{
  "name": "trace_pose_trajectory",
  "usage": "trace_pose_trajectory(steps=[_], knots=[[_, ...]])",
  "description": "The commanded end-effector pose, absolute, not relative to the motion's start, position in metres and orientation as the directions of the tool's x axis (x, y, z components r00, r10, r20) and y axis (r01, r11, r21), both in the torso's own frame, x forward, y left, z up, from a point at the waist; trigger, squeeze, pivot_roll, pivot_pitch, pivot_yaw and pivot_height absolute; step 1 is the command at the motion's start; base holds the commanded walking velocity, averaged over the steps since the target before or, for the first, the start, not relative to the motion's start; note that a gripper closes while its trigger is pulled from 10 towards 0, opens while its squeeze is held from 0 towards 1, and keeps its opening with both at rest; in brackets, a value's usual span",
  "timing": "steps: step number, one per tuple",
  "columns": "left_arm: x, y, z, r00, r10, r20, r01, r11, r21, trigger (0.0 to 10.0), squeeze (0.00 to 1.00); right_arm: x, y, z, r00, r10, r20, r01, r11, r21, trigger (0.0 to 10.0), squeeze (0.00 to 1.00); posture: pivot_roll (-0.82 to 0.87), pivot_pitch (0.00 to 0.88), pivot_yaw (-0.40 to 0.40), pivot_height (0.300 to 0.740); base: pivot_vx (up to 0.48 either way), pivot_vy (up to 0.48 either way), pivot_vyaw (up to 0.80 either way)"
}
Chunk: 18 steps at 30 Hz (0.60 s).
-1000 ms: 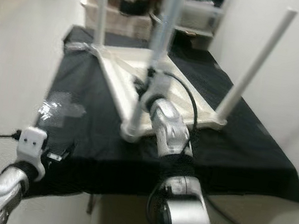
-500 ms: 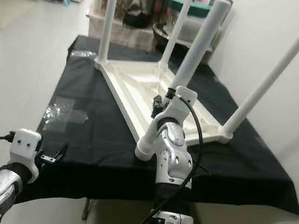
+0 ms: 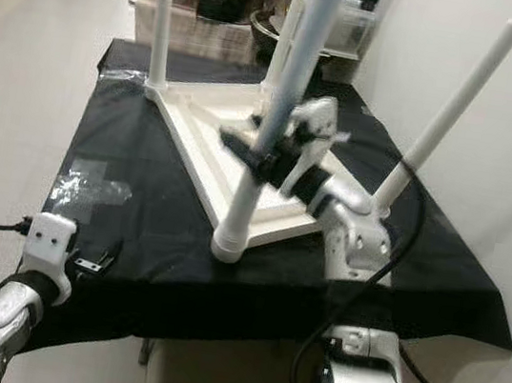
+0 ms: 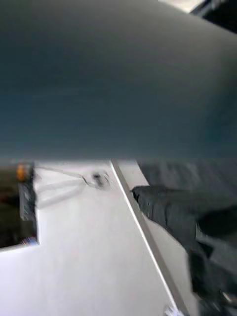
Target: Building children table
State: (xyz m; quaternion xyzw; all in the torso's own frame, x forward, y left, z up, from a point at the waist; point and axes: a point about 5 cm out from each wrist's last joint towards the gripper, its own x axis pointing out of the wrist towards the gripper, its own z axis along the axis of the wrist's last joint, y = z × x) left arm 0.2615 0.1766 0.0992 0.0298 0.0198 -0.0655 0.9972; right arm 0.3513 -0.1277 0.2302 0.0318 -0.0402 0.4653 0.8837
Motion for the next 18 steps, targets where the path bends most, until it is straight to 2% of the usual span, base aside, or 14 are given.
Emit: trace_pose_trajectory(steps=[1, 2, 3, 4, 5, 6, 8, 9, 12, 13, 14, 15, 17, 18], knots=[[0.259, 0.177, 0.096, 0.989, -0.133, -0.057, 0.137, 0.988, 0.067, 10.0, 0.0, 0.357, -0.108, 0.205, 0.618, 0.786, 0.01, -0.784, 0.615, 0.079, 0.0, 0.0, 0.06, 0.0, -0.138, 0.74, 0.0, 0.0, 0.0], [0.259, 0.177, 0.096, 0.989, -0.133, -0.057, 0.137, 0.988, 0.067, 10.0, 0.0, 0.357, -0.108, 0.205, 0.618, 0.786, 0.01, -0.784, 0.615, 0.079, 0.0, 0.0, 0.06, 0.0, -0.138, 0.74, 0.0, 0.0, 0.0], [0.258, 0.178, 0.096, 0.989, -0.134, -0.058, 0.137, 0.988, 0.068, 10.0, 0.0, 0.369, -0.107, 0.189, 0.771, 0.632, -0.082, -0.623, 0.774, 0.108, 0.0, 0.0, 0.06, 0.0, -0.138, 0.74, 0.0, 0.0, 0.0], [0.258, 0.178, 0.096, 0.989, -0.134, -0.059, 0.138, 0.988, 0.07, 10.0, 0.0, 0.376, -0.111, 0.18, 0.858, 0.493, -0.145, -0.483, 0.87, 0.101, 0.0, 0.0, 0.06, 0.0, -0.138, 0.74, 0.0, 0.0, 0.0], [0.258, 0.178, 0.096, 0.989, -0.134, -0.059, 0.138, 0.988, 0.07, 10.0, 0.0, 0.376, -0.111, 0.18, 0.858, 0.493, -0.145, -0.483, 0.87, 0.101, 0.0, 0.0, 0.06, 0.0, -0.138, 0.74, 0.0, 0.0, 0.0], [0.258, 0.178, 0.096, 0.989, -0.134, -0.059, 0.138, 0.988, 0.071, 10.0, 0.0, 0.382, -0.128, 0.164, 0.952, 0.185, -0.245, -0.174, 0.983, 0.066, 0.0, 0.0, 0.06, 0.0, -0.138, 0.74, 0.0, 0.0, 0.0], [0.258, 0.178, 0.096, 0.989, -0.134, -0.059, 0.138, 0.988, 0.071, 10.0, 0.0, 0.383, -0.132, 0.161, 0.958, 0.117, -0.26, -0.106, 0.993, 0.056, 0.0, 0.0, 0.06, 0.0, -0.138, 0.74, 0.0, 0.0, 0.0], [0.258, 0.178, 0.096, 0.989, -0.133, -0.061, 0.137, 0.988, 0.071, 10.0, 0.0, 0.376, -0.146, 0.15, 0.949, -0.077, -0.307, 0.096, 0.994, 0.047, 0.0, 0.0, 0.05, 0.0, -0.138, 0.74, 0.0, 0.0, 0.0], [0.258, 0.178, 0.095, 0.989, -0.134, -0.062, 0.138, 0.988, 0.068, 10.0, 0.0, 0.366, -0.144, 0.147, 0.95, -0.109, -0.293, 0.126, 0.991, 0.038, 0.0, 0.0, 0.05, 0.0, -0.132, 0.74, 0.0, 0.0, 0.0], [0.258, 0.177, 0.095, 0.989, -0.136, -0.063, 0.14, 0.988, 0.065, 10.0, 0.0, 0.362, -0.134, 0.149, 0.958, -0.056, -0.281, 0.077, 0.995, 0.063, 3.2, 0.0, 0.05, 0.0, -0.125, 0.74, 0.0, 0.0, 0.0], [0.257, 0.176, 0.095, 0.988, -0.14, -0.065, 0.144, 0.988, 0.063, 10.0, 0.0, 0.357, -0.124, 0.153, 0.965, -0.008, -0.261, 0.03, 0.996, 0.082, 8.9, 0.0, 0.05, 0.0, -0.125, 0.74, 0.0, 0.0, 0.0], [0.257, 0.175, 0.094, 0.987, -0.144, -0.068, 0.148, 0.987, 0.063, 10.0, 0.0, 0.353, -0.115, 0.159, 0.972, 0.051, -0.228, -0.028, 0.994, 0.102, 10.0, 0.0, 0.05, 0.0, -0.125, 0.74, 0.0, 0.0, 0.0], [0.257, 0.175, 0.094, 0.987, -0.146, -0.07, 0.151, 0.987, 0.063, 10.0, 0.0, 0.35, -0.11, 0.163, 0.975, 0.087, -0.203, -0.065, 0.992, 0.112, 10.0, 0.0, 0.05, 0.0, -0.125, 0.74, 0.0, 0.0, 0.0], [0.258, 0.175, 0.093, 0.987, -0.147, -0.07, 0.151, 0.986, 0.064, 10.0, 0.0, 0.348, -0.103, 0.178, 0.981, 0.158, -0.11, -0.142, 0.98, 0.142, 10.0, 0.0, 0.05, 0.0, -0.125, 0.74, 0.0, 0.0, 0.0]])
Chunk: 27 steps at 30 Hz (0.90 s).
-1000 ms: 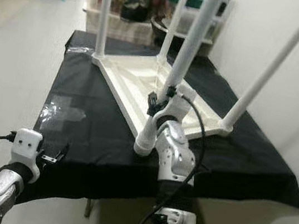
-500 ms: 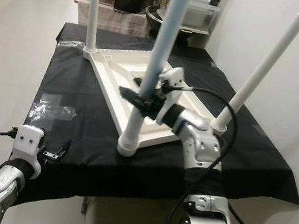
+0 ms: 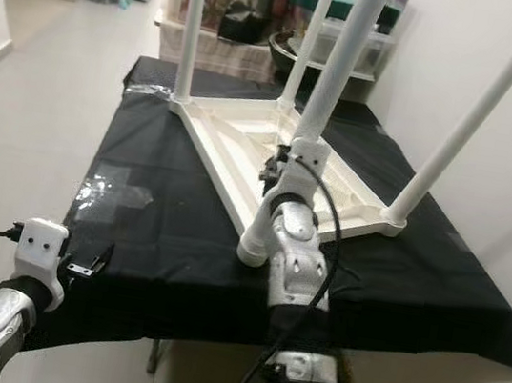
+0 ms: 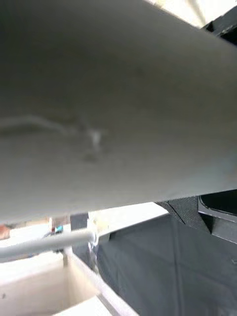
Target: Building children table
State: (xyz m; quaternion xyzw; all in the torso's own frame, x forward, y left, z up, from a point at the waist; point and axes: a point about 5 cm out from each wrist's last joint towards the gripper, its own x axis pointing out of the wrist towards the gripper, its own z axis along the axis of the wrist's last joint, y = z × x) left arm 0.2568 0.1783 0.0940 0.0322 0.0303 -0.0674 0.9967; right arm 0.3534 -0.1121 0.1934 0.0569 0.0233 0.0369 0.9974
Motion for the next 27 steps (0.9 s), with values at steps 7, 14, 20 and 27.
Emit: trace_pose_trajectory(steps=[7, 14, 20, 27], knots=[[0.26, 0.176, 0.095, 0.987, -0.145, -0.064, 0.149, 0.987, 0.064, 10.0, 0.0, 0.372, -0.125, 0.235, 0.918, 0.378, 0.118, -0.396, 0.895, 0.207, 10.0, 0.0, 0.04, 0.0, -0.13, 0.74, 0.0, 0.0, 0.0], [0.259, 0.177, 0.094, 0.989, -0.137, -0.063, 0.141, 0.988, 0.064, 10.0, 0.0, 0.368, -0.139, 0.259, 0.715, 0.655, 0.244, -0.695, 0.702, 0.155, 10.0, 0.0, 0.05, 0.0, -0.137, 0.74, 0.0, 0.0, 0.0], [0.258, 0.178, 0.096, 0.989, -0.133, -0.058, 0.137, 0.988, 0.07, 10.0, 0.0, 0.355, -0.119, 0.212, 0.515, 0.855, 0.065, -0.857, 0.512, 0.055, 0.0, 0.0, 0.06, 0.0, -0.147, 0.74, 0.0, 0.0, 0.0], [0.257, 0.179, 0.096, 0.989, -0.136, -0.063, 0.14, 0.987, 0.072, 10.0, 0.0, 0.386, -0.129, 0.174, 0.958, 0.225, -0.176, -0.22, 0.974, 0.051, 0.0, 0.0, 0.06, 0.0, -0.135, 0.74, 0.0, 0.0, 0.0]])
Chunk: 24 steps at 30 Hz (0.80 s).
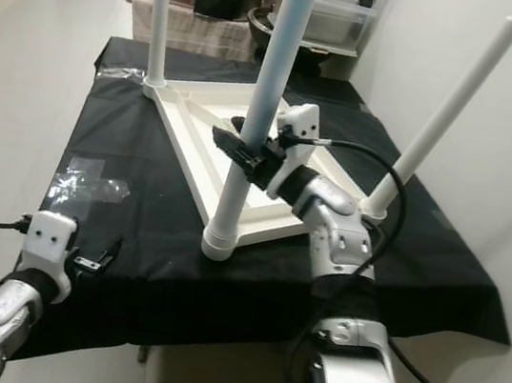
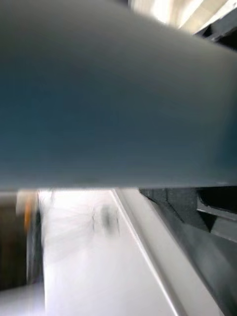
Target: Building children table
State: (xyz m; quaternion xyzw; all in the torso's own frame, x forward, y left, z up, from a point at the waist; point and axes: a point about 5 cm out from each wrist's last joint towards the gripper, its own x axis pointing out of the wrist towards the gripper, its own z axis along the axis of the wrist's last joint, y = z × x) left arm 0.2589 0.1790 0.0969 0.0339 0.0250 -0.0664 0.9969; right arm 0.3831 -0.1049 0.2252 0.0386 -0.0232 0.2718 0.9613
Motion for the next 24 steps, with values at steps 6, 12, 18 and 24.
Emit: trace_pose_trajectory(steps=[6, 12, 18, 24], knots=[[0.259, 0.177, 0.098, 0.988, -0.142, -0.059, 0.146, 0.987, 0.069, 10.0, 0.0, 0.369, -0.105, 0.171, 0.973, 0.179, -0.147, -0.157, 0.976, 0.148, 10.0, 0.0, 0.06, 0.0, -0.13, 0.74, 0.0, 0.0, 0.0], [0.259, 0.178, 0.097, 0.987, -0.149, -0.061, 0.153, 0.986, 0.065, 10.0, 0.0, 0.365, -0.111, 0.205, 0.943, 0.328, 0.055, -0.332, 0.93, 0.16, 10.0, 1.0, 0.05, 0.0, -0.124, 0.74, 0.0, 0.0, 0.0], [0.26, 0.177, 0.098, 0.987, -0.149, -0.056, 0.151, 0.987, 0.047, 10.0, 0.0, 0.37, -0.128, 0.252, 0.744, 0.646, 0.169, -0.662, 0.747, 0.061, 10.0, 0.0, 0.04, 0.0, -0.126, 0.74, 0.0, 0.0, 0.0], [0.262, 0.175, 0.097, 0.986, -0.156, -0.054, 0.159, 0.986, 0.048, 10.0, 0.0, 0.355, -0.127, 0.258, 0.498, 0.849, 0.178, -0.856, 0.514, -0.055, 9.5, 0.0, 0.04, 0.0, -0.127, 0.74, 0.0, 0.0, 0.0]])
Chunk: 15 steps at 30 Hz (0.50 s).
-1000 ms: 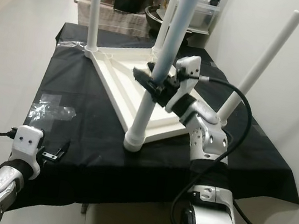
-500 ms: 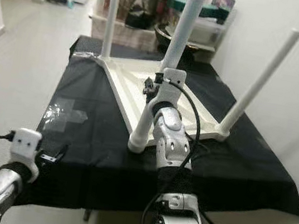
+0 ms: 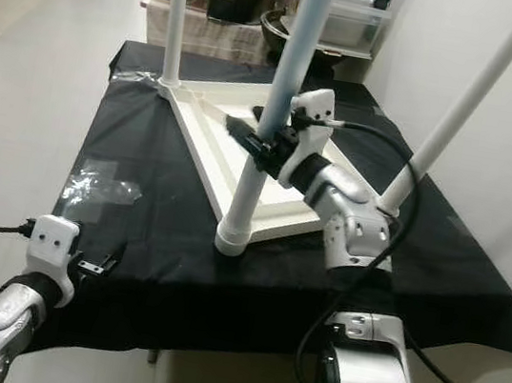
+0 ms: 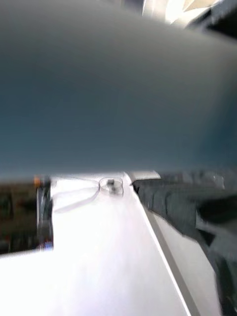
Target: Building children table
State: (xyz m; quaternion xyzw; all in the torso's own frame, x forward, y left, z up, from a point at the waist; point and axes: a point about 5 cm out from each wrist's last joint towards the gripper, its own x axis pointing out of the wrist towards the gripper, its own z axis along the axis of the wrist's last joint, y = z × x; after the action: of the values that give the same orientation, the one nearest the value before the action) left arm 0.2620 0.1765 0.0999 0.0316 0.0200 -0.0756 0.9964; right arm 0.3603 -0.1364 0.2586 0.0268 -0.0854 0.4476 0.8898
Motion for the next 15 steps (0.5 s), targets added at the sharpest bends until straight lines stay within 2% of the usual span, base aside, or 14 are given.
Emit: trace_pose_trajectory(steps=[1, 3, 4, 6, 7, 8, 9, 10, 11, 13, 14, 15], knots=[[0.263, 0.175, 0.098, 0.987, -0.155, -0.05, 0.158, 0.986, 0.048, 10.0, 0.0, 0.353, -0.123, 0.25, 0.439, 0.886, 0.15, -0.893, 0.449, -0.037, 0.4, 0.0, 0.04, 0.0, -0.136, 0.74, 0.0, 0.0, 0.0], [0.263, 0.175, 0.099, 0.987, -0.153, -0.048, 0.156, 0.987, 0.049, 10.0, 0.0, 0.352, -0.119, 0.24, 0.418, 0.9, 0.126, -0.907, 0.422, -0.006, 0.0, 0.0, 0.05, 0.0, -0.146, 0.74, 0.0, 0.0, 0.0], [0.263, 0.176, 0.099, 0.988, -0.149, -0.047, 0.151, 0.987, 0.05, 10.0, 0.0, 0.354, -0.116, 0.229, 0.447, 0.89, 0.088, -0.894, 0.447, 0.019, 0.0, 0.0, 0.06, 0.0, -0.148, 0.74, 0.0, 0.0, 0.0], [0.263, 0.176, 0.099, 0.988, -0.149, -0.047, 0.151, 0.987, 0.05, 10.0, 0.0, 0.354, -0.116, 0.229, 0.447, 0.89, 0.088, -0.894, 0.447, 0.019, 0.0, 0.0, 0.06, 0.0, -0.148, 0.74, 0.0, 0.0, 0.0], [0.261, 0.177, 0.099, 0.988, -0.145, -0.048, 0.147, 0.988, 0.05, 10.0, 0.0, 0.359, -0.113, 0.215, 0.546, 0.837, 0.019, -0.837, 0.546, 0.029, 0.0, 0.0, 0.06, 0.0, -0.146, 0.74, 0.0, 0.0, 0.0], [0.261, 0.177, 0.099, 0.988, -0.145, -0.048, 0.147, 0.988, 0.05, 10.0, 0.0, 0.359, -0.113, 0.215, 0.546, 0.837, 0.019, -0.837, 0.546, 0.029, 0.0, 0.0, 0.06, 0.0, -0.146, 0.74, 0.0, 0.0, 0.0], [0.259, 0.178, 0.098, 0.988, -0.143, -0.052, 0.146, 0.988, 0.05, 10.0, 0.0, 0.372, -0.114, 0.202, 0.715, 0.696, -0.06, -0.696, 0.718, 0.032, 0.0, 0.0, 0.05, 0.0, -0.141, 0.74, 0.0, 0.0, 0.0], [0.258, 0.178, 0.096, 0.988, -0.144, -0.055, 0.146, 0.988, 0.05, 10.0, 0.0, 0.384, -0.125, 0.186, 0.886, 0.448, -0.12, -0.44, 0.894, 0.09, 0.0, 0.0, 0.04, 0.0, -0.136, 0.74, 0.0, 0.0, 0.0], [0.258, 0.178, 0.095, 0.988, -0.145, -0.058, 0.148, 0.988, 0.049, 10.0, 0.0, 0.388, -0.139, 0.167, 0.958, 0.191, -0.215, -0.164, 0.977, 0.14, 0.0, 0.0, 0.04, 0.0, -0.134, 0.74, 0.0, 0.0, 0.0], [0.258, 0.178, 0.095, 0.988, -0.145, -0.058, 0.148, 0.988, 0.049, 10.0, 0.0, 0.388, -0.139, 0.167, 0.958, 0.191, -0.215, -0.164, 0.977, 0.14, 0.0, 0.0, 0.04, 0.0, -0.134, 0.74, 0.0, 0.0, 0.0], [0.261, 0.174, 0.096, 0.987, -0.153, -0.055, 0.156, 0.987, 0.044, 10.0, 0.0, 0.377, -0.141, 0.142, 0.952, 0.052, -0.303, 0.013, 0.978, 0.207, 10.0, 0.0, 0.03, 0.0, -0.13, 0.74, 0.0, 0.0, 0.0], [0.263, 0.172, 0.097, 0.986, -0.157, -0.052, 0.159, 0.986, 0.041, 10.0, 0.0, 0.372, -0.134, 0.14, 0.953, 0.107, -0.283, -0.039, 0.971, 0.235, 10.0, 0.0, 0.03, 0.0, -0.13, 0.74, 0.0, 0.0, 0.0]])
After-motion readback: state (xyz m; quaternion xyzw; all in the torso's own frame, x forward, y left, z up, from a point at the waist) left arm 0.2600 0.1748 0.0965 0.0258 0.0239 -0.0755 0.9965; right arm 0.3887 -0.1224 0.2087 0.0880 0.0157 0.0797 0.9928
